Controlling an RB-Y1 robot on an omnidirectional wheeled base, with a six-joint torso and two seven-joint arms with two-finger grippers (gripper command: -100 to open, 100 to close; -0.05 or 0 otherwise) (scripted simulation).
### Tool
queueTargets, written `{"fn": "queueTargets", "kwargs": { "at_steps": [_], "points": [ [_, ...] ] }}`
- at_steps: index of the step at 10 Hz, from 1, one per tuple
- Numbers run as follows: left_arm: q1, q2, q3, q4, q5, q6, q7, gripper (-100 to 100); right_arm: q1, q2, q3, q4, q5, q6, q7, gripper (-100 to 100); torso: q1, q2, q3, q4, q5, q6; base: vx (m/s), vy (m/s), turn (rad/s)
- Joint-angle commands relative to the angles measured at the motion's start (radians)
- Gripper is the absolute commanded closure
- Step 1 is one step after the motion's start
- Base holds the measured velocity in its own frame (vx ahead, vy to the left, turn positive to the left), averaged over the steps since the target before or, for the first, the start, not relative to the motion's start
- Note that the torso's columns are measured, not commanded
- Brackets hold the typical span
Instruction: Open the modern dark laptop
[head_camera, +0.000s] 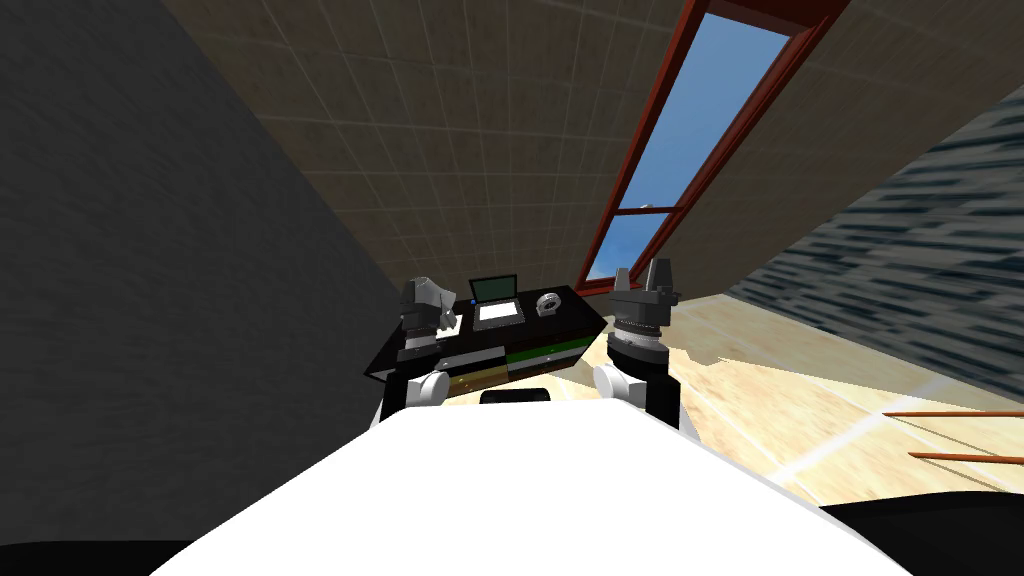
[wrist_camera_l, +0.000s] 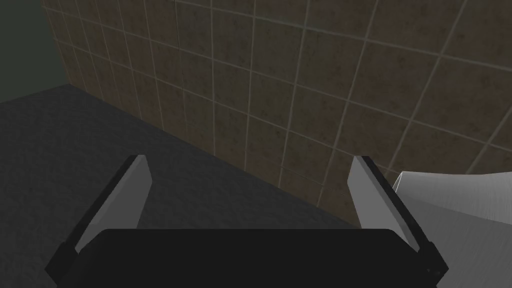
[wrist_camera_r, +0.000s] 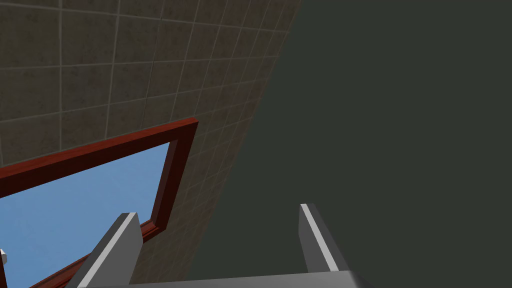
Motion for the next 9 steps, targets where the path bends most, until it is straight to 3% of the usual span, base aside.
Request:
{"fn": "queueTargets", "kwargs": {
  "at_steps": [1, 9],
  "points": [
    [0.0, 0.0, 0.0, 0.0, 0.0, 0.0, 0.0, 0, 0.0, 0.0, 0.0, 0.0, 0.0, 0.0, 0.0, 0, 0.0, 0.04, -0.082, 0.041, 0.0, 0.0, 0.0, 0.0, 0.0],
    [0.0, 0.0, 0.0, 0.0, 0.0, 0.0, 0.0, 0, 0.0, 0.0, 0.0, 0.0, 0.0, 0.0, 0.0, 0, 0.0, 0.618, -1.234, 0.617, 0.0, 0.0, 0.0, 0.0, 0.0]
  ]
}}
